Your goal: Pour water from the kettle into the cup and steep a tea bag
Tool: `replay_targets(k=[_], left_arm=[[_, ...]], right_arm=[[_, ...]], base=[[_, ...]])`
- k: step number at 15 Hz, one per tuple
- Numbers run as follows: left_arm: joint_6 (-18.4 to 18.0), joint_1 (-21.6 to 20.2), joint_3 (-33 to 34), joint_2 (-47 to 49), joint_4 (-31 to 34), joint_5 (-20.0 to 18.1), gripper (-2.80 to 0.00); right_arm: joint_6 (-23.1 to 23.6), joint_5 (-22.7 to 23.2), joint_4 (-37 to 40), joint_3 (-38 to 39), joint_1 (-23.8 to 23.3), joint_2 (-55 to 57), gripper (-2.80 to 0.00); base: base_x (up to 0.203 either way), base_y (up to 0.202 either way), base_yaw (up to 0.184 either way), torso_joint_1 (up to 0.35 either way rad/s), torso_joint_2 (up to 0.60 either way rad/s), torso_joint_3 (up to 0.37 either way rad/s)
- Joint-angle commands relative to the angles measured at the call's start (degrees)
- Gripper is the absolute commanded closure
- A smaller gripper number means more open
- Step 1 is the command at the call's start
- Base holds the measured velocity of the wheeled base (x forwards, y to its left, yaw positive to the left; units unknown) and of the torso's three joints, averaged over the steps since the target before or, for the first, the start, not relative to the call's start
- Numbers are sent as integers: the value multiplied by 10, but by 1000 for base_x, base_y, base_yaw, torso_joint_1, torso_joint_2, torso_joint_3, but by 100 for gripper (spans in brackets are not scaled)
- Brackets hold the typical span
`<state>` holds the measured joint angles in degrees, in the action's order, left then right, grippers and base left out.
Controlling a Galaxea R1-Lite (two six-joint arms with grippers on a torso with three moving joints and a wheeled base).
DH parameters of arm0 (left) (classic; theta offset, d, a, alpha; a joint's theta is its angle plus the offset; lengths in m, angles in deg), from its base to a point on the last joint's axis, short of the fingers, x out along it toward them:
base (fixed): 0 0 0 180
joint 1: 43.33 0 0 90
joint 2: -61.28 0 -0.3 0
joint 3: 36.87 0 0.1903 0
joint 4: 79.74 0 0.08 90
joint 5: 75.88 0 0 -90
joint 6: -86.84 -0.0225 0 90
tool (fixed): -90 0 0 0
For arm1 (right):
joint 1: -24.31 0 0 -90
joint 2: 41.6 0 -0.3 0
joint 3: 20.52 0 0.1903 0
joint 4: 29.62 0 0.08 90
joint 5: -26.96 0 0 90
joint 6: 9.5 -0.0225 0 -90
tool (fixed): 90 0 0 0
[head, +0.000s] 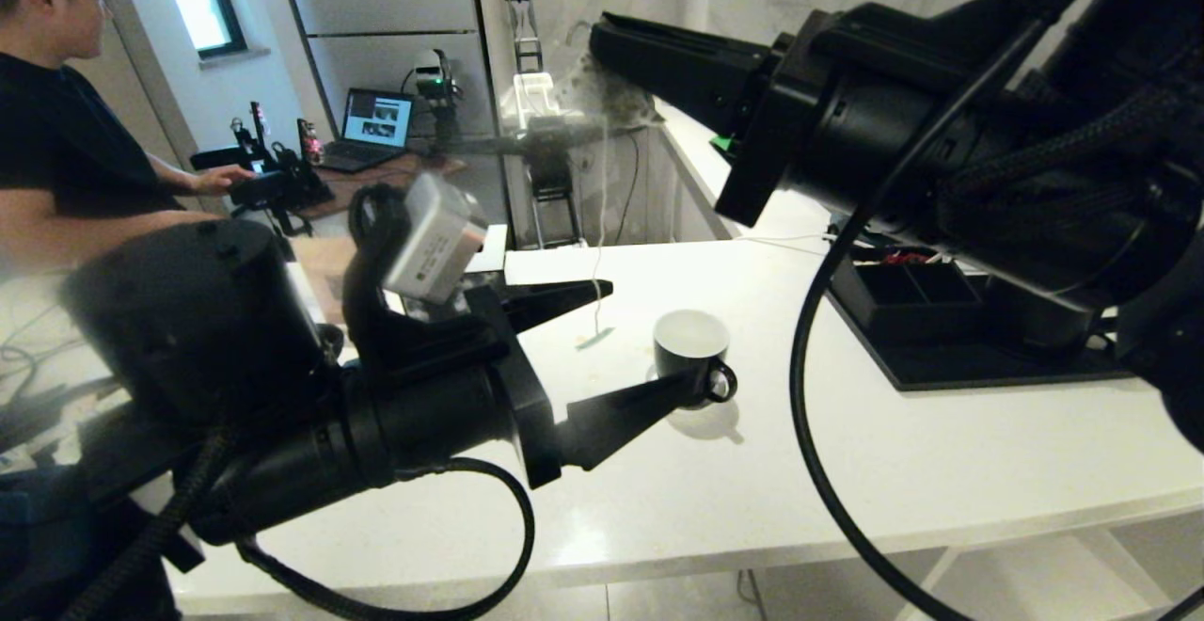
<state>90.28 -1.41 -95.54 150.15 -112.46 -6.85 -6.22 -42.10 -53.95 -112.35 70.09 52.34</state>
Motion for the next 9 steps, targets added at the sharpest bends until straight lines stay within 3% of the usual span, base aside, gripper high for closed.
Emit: replay_targets(k=[1, 2, 3, 4, 9], left_arm=[[-1, 0, 0, 1, -3, -1, -280], [-1, 0, 1, 1, -5, -1, -280], [-2, 0, 1, 2, -6, -1, -129], [-2, 0, 1, 3, -11, -1, 0], [1, 2, 1, 5, -14, -2, 0]], right_arm=[[1, 2, -3, 0, 0, 1, 0], [1, 2, -2, 0, 0, 1, 0], [1, 2, -3, 1, 0, 1, 0], [1, 2, -3, 2, 0, 1, 0], [1, 2, -2, 2, 0, 1, 0]], base=[[0, 0, 0, 0, 0, 0], [0, 0, 0, 0, 0, 0], [0, 0, 0, 0, 0, 0], [0, 0, 0, 0, 0, 0], [0, 0, 0, 0, 0, 0]])
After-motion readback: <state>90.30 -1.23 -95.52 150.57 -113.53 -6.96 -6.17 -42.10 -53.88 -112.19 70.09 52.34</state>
